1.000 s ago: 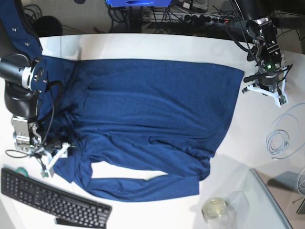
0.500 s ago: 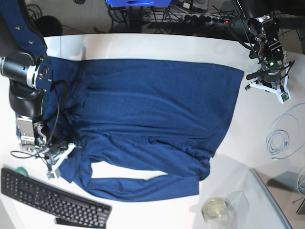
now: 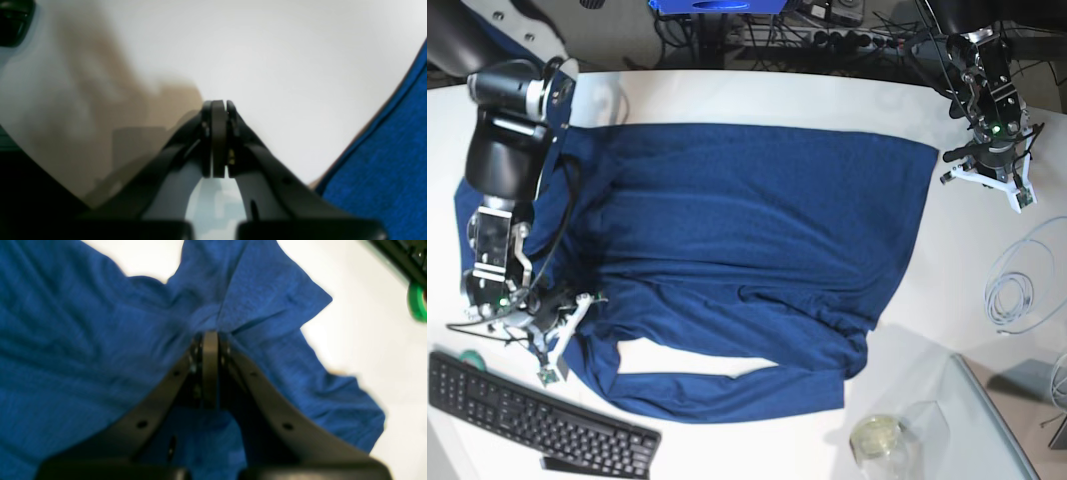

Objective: Layout the t-shirt on the table in an organized manner, then fold the t-shirt properly
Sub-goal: 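Move the right gripper over the shirt toward its middle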

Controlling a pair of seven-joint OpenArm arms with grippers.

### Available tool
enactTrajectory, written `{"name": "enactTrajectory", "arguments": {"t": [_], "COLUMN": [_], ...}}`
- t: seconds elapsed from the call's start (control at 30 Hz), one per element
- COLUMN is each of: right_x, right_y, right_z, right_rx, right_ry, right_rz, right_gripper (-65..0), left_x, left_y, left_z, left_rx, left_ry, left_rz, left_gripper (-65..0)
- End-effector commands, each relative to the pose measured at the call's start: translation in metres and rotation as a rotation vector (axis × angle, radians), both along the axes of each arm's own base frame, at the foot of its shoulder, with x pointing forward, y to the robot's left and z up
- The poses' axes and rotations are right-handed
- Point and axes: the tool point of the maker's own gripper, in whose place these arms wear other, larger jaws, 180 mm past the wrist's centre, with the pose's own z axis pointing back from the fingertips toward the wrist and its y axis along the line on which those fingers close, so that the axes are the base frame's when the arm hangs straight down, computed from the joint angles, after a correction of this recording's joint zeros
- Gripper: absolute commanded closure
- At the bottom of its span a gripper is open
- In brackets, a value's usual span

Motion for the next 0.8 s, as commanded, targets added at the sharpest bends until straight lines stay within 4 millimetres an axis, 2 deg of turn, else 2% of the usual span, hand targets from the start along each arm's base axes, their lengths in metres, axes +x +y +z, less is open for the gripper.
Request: {"name": "enactTrajectory", "arguments": {"t": [0.0, 0.07, 0.23, 0.47, 0.63, 0.77], "right_x": [0.019, 0.014, -0.014, -0.057, -0.075, -0.088], "right_y": [-0.009, 0.004, 0.021, 0.090, 0.139, 0.164], "right_z": [0.029, 0.031, 0.044, 0.066, 0.065, 0.059], "right_rx": [-0.018, -0.047, -0.136, -0.194, -0.186, -0.177], "right_ry": [-0.087, -0.094, -0.129, -0.212, -0.225, -0.216], "right_rz": [-0.007, 0.039, 0.116, 0.330, 0.473, 0.549], "right_gripper": [-0.3, -0.3, -0.3, -0.3, -0.3, -0.3], "left_x": [0.009, 0.009, 0.009, 0.009, 0.009, 0.002], "left_y": [0.008, 0.008, 0.008, 0.006, 0.006, 0.007], "left_z": [0.013, 0.013, 0.013, 0.012, 0.013, 0.010], "left_rx": [0.031, 0.031, 0.031, 0.031, 0.032, 0.033], "left_ry": [-0.039, -0.039, -0.037, -0.037, -0.039, -0.024], "left_rz": [-0.004, -0.004, -0.004, -0.008, -0.007, -0.007], "left_gripper": [0.0, 0.0, 0.0, 0.0, 0.0, 0.0]}}
